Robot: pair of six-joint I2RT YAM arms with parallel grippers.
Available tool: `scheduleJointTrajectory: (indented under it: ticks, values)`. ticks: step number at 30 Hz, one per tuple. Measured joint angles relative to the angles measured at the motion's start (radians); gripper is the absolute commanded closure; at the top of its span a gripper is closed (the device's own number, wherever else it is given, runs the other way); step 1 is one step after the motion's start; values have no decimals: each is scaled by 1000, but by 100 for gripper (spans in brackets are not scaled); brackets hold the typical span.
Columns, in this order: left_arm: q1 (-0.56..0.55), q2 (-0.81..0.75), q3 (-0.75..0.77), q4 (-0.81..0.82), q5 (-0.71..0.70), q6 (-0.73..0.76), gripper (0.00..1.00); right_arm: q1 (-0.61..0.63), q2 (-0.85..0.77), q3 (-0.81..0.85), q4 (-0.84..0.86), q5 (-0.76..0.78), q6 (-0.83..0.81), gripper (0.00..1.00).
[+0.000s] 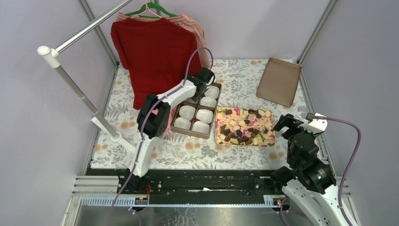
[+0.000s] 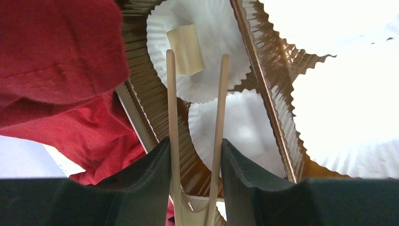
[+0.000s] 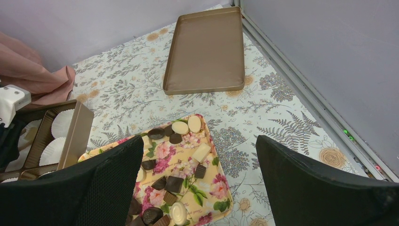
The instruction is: Pack the chocolate
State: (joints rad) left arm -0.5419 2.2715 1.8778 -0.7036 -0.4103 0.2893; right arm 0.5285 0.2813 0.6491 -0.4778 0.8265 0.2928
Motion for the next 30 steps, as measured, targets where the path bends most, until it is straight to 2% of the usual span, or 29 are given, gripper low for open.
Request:
scheduleJointTrajectory:
  ticks: [6,13,21,30]
  values:
    - [0,-56,0,-11,35,-42,54,0,0,0,0,0,0,4]
    - [-12,-191,-19,-50,111,-133,53,0,-2,0,0,0,0,4]
    - [-90,-361,-151,-86,228,-225,53,0,-3,0,0,0,0,4]
    - [-174,-454,-278,-130,345,-351,52,0,-7,0,1,0,0,2]
